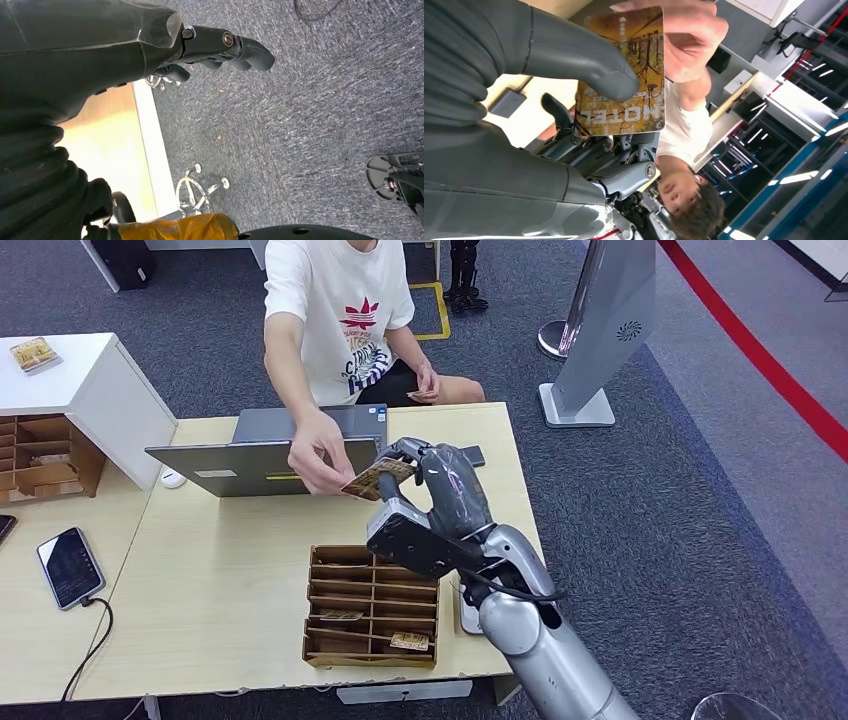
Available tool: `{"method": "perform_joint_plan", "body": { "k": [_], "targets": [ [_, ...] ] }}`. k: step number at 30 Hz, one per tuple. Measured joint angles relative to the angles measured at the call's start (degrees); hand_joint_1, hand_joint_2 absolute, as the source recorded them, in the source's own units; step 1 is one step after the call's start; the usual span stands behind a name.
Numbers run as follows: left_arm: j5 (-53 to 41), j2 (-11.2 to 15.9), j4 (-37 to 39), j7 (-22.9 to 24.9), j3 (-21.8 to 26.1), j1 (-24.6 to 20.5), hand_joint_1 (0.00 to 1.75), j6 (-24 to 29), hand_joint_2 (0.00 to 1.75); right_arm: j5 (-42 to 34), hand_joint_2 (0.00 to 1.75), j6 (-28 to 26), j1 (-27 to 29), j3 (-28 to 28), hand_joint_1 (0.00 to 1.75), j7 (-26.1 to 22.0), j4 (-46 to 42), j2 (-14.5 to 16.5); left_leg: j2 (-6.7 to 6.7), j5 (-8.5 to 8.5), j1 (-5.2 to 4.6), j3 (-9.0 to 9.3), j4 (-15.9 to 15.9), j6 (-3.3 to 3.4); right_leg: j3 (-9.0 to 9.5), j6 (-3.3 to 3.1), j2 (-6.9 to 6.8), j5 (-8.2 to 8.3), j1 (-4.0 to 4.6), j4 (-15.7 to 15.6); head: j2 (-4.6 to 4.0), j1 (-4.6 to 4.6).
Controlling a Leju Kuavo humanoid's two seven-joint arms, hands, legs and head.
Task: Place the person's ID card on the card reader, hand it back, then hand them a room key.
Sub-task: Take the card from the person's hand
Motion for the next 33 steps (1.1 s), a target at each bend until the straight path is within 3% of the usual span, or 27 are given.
{"method": "perform_joint_plan", "body": {
  "k": [24,33],
  "targets": [
    [0.1,0.0,-0.02,0.02,0.0,0.01,0.0,-0.03,1.75,-0.47,1.75,0.08,0.88,-1.8,1.75,-0.14,0.98,0.0,0.0,0.0,0.0,0.0,0.0,0.0,-0.01,0.0,0.0,0.0,0.0,0.0,0.0,0.0],
    [1.1,0.0,-0.02,0.02,0.02,0.06,0.0,0.03,1.75,-6.01,1.75,0.59,3.2,-3.46,1.75,-2.8,-0.21,0.0,0.0,0.0,0.0,0.0,0.0,0.0,-0.01,0.0,0.0,0.0,0.0,0.0,0.0,-0.01]
  ]
}}
